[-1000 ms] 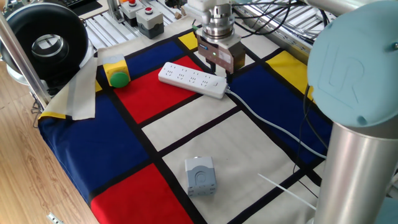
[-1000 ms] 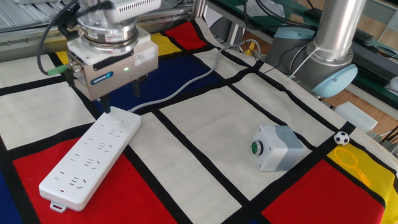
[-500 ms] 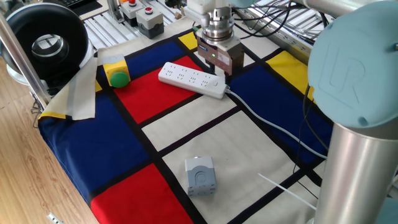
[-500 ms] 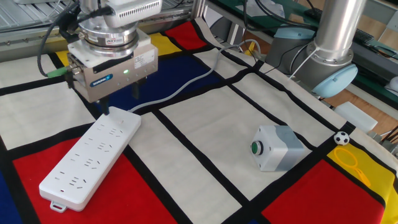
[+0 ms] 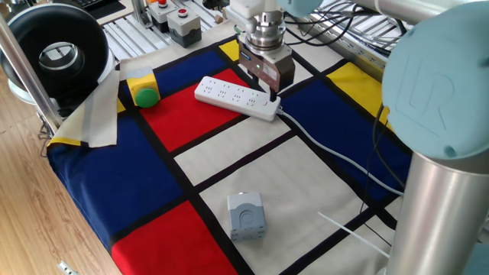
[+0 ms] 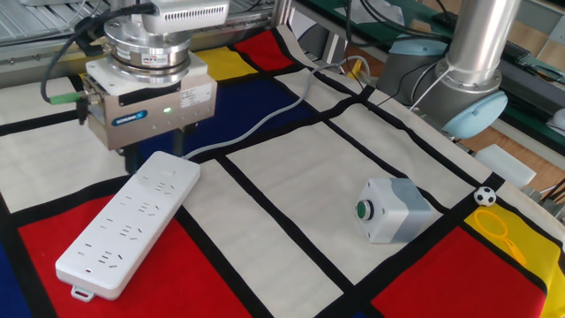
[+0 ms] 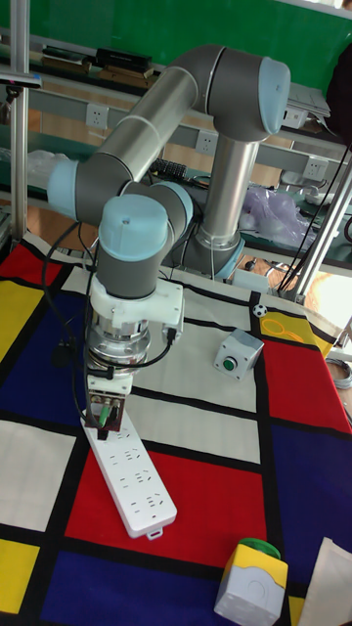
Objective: Turn on the power strip by pressing the button
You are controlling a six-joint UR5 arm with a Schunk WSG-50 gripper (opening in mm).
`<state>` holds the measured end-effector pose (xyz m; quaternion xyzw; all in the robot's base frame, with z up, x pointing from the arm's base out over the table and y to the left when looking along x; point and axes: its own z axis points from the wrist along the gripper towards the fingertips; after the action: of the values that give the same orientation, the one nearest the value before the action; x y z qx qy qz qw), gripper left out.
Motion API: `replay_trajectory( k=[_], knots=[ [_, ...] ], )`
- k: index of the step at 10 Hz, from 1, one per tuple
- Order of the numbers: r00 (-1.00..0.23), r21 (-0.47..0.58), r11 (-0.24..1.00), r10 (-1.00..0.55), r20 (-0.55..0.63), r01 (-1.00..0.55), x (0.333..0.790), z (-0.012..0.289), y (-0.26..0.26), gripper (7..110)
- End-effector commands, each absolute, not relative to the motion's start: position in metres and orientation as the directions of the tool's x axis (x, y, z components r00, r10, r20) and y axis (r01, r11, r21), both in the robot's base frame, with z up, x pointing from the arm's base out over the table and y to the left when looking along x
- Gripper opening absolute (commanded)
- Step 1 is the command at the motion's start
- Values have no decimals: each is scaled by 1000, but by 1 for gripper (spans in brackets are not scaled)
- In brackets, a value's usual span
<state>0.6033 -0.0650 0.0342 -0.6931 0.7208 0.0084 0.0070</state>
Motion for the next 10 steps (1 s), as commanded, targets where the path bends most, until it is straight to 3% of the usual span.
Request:
replay_trajectory(
  k=[1,3,7,10],
  knots=[
    [-42,-69,45,-998,-50,-997,621,36,-60,66],
    [-34,-64,36,-999,-28,-997,620,36,-65,66],
    [47,19,-49,-994,-97,-999,598,36,-48,66],
    [51,50,-54,-997,-52,-997,590,36,-59,66]
  ],
)
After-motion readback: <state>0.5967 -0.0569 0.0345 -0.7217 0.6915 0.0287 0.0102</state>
